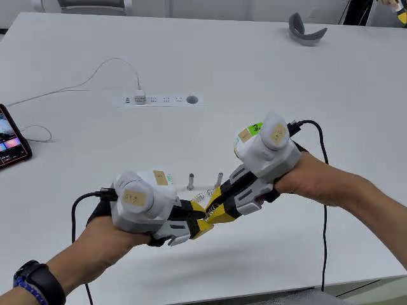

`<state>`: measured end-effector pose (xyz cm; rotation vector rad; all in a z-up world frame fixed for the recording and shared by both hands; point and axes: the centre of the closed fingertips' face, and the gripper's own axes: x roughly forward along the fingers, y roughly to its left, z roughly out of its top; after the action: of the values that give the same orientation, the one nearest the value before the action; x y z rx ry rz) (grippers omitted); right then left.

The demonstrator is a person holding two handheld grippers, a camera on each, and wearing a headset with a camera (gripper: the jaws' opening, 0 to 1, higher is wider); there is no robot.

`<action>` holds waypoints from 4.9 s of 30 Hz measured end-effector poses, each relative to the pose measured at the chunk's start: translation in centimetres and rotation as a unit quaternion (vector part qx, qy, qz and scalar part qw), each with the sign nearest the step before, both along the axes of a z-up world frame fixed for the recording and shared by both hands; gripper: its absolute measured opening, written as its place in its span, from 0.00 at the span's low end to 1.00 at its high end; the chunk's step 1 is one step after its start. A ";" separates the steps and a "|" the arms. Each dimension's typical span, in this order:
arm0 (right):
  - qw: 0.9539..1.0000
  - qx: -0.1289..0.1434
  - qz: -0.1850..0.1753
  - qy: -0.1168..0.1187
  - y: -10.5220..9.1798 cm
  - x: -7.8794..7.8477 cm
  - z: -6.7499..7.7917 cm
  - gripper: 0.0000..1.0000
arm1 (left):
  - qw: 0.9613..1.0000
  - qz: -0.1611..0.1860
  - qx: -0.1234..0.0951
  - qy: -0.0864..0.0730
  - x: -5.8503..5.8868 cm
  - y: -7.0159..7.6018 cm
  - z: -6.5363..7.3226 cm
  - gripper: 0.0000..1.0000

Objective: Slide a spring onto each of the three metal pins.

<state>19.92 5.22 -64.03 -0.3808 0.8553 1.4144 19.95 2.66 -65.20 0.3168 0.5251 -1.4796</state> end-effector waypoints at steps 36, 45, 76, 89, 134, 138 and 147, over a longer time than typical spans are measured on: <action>0.999 -0.020 -0.035 -0.009 0.4 2.9 -2.6 0.12 | 0.984 0.174 0.004 0.031 3.2 9.3 -3.4 0.31; 0.999 -0.034 -0.034 -0.011 0.4 4.0 -3.9 0.12 | 0.976 0.215 0.009 0.032 4.5 11.5 -3.9 0.38; 0.997 -0.073 -0.017 -0.032 3.3 10.1 -6.2 0.12 | 0.938 0.344 0.030 0.046 6.4 19.1 -6.2 0.64; 0.995 -0.089 -0.010 -0.041 4.8 13.0 -6.7 0.12 | 0.930 0.362 0.024 0.054 7.0 20.1 -6.2 0.71; 0.992 -0.110 0.016 -0.065 7.4 16.3 -9.9 0.13 | 0.924 0.375 0.024 0.076 6.6 20.4 -6.6 0.68; 0.991 -0.114 0.023 -0.067 7.8 16.1 -10.4 0.13 | 0.923 0.376 0.024 0.076 6.6 20.6 -6.6 0.68; 0.988 -0.130 0.041 -0.074 8.0 15.9 -11.6 0.13 | 0.921 0.381 0.025 0.078 6.4 20.8 -6.7 0.68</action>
<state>35.78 13.19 -75.59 -0.7185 0.9111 1.3343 26.37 23.49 -71.91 0.0139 0.7145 -0.7324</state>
